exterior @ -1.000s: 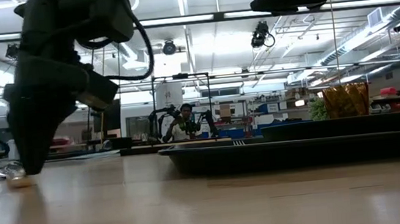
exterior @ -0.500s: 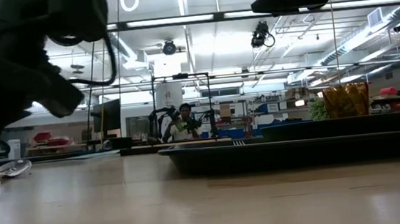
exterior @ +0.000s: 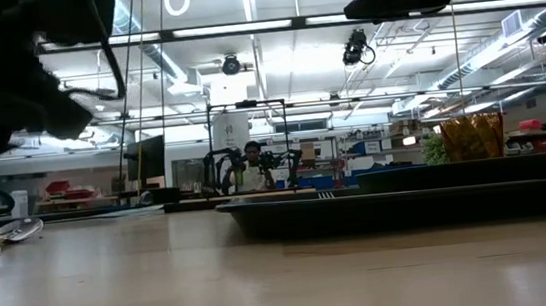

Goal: Pick and place plate/cup/fork/spoon on tray
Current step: Put the yellow spoon on the black tray to the left of the orange fork

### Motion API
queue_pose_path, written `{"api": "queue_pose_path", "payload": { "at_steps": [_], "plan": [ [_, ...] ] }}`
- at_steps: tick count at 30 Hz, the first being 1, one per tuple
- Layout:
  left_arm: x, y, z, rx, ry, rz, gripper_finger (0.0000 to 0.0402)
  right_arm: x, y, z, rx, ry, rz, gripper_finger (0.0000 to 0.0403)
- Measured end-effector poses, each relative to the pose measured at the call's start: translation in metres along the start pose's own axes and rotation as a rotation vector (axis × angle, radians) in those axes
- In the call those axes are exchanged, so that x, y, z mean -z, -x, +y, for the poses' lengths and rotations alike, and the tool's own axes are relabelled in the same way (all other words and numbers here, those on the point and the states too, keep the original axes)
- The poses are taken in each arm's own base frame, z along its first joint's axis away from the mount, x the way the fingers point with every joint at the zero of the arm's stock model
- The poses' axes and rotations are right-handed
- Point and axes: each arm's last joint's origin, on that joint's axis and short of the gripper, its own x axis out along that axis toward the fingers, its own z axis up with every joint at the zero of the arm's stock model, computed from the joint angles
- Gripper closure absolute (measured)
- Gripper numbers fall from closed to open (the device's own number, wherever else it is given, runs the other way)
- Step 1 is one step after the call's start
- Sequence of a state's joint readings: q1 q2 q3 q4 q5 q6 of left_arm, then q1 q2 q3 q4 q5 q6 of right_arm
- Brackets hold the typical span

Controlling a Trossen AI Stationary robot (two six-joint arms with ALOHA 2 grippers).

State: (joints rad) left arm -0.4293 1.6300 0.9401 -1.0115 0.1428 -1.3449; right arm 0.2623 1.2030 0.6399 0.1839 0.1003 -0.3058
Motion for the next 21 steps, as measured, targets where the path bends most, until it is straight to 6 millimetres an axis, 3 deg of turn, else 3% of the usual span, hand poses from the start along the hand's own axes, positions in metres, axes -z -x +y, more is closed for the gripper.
{"api": "queue_pose_path", "payload": {
  "at_steps": [7,12,16,21],
  "plan": [
    [0.007,0.036,0.031,0.077,0.122,-0.218,0.0337,0.000,0.000,0.000,0.001,0.000,-0.001,0.0328],
    [0.014,0.025,0.054,0.095,0.354,-0.310,0.0347,0.000,0.000,0.000,-0.001,0.001,0.004,0.0328],
    [0.017,0.012,0.052,0.145,0.472,-0.304,0.0316,0.001,0.000,0.000,-0.001,0.001,0.006,0.0328],
    [0.014,0.003,0.042,0.218,0.592,-0.293,0.0238,0.000,0.000,0.000,0.001,0.001,-0.002,0.0328]
  ]
}}
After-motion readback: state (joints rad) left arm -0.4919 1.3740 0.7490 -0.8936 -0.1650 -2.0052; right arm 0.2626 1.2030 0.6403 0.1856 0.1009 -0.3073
